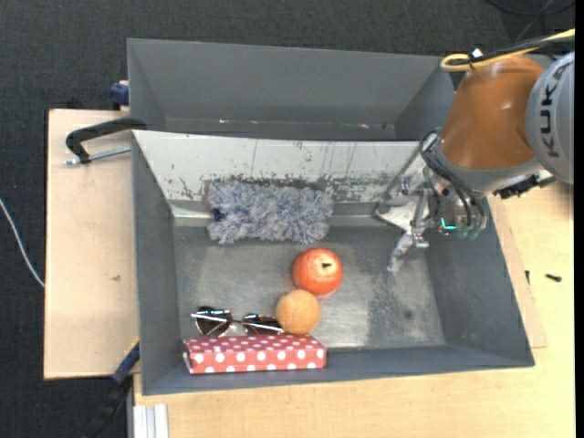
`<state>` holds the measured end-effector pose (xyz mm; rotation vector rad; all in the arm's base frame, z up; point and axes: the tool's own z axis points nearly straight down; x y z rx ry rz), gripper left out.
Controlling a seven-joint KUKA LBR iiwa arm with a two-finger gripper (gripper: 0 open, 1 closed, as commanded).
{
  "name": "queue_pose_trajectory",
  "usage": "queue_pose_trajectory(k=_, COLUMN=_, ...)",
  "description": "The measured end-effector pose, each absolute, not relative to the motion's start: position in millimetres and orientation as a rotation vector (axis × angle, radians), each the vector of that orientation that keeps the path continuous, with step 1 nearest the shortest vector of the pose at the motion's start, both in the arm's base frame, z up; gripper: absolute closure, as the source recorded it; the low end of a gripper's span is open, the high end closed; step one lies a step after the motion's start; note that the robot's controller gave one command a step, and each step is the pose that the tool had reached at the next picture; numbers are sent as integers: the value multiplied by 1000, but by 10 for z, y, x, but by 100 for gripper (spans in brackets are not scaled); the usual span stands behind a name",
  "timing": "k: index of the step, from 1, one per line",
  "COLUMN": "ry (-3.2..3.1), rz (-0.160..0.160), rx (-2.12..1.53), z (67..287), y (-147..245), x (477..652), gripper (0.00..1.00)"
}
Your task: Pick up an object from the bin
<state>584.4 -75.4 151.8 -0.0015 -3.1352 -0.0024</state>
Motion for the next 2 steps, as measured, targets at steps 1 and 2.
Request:
queue_pose_trajectory(k=1, ry=-3142, rz=-1, rx=0, z=1564, y=-751, x=5854, gripper=0)
queue_pose_trajectory(k=2, ry=-3125, rz=1, rx=345, z=744, y=-98, x=5724, gripper=100)
